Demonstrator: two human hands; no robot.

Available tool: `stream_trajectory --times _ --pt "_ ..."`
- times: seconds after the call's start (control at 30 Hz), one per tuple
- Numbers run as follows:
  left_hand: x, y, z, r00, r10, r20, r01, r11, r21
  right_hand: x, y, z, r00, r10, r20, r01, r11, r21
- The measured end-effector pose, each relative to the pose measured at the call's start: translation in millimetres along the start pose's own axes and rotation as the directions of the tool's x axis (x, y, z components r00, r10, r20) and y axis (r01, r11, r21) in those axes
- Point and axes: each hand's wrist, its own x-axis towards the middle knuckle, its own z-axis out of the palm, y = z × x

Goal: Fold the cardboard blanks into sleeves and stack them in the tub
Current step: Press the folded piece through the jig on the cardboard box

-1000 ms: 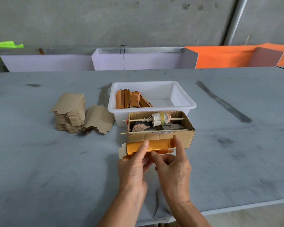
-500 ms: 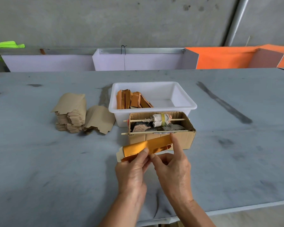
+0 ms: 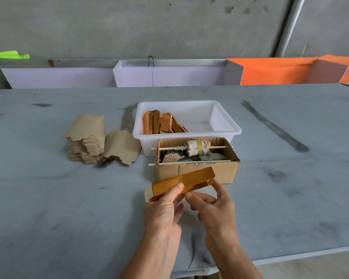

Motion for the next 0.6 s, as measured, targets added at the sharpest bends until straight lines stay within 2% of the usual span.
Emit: stream_trajectory --times 0.3,0.5,0.6 --pt "2.3 4.1 -0.5 0.998 -0.069 0.009 0.068 0.989 0.132 13.3 -2.8 -11.5 0.986 0.076 0.148 -0.072 0.997 -0.031" --pt "1.0 7.0 -3.9 0.992 -0.122 0.018 0.116 0.969 0.217 13.0 -3.0 -20.4 0.98 -0.08 0.183 0.091 0.994 -0.054" --pt "-1.5 6.8 -4.7 0.99 -0.134 0.037 0.12 0.958 0.259 10.1 -2.7 -22.9 0.976 -0.143 0.165 0.144 0.99 0.007"
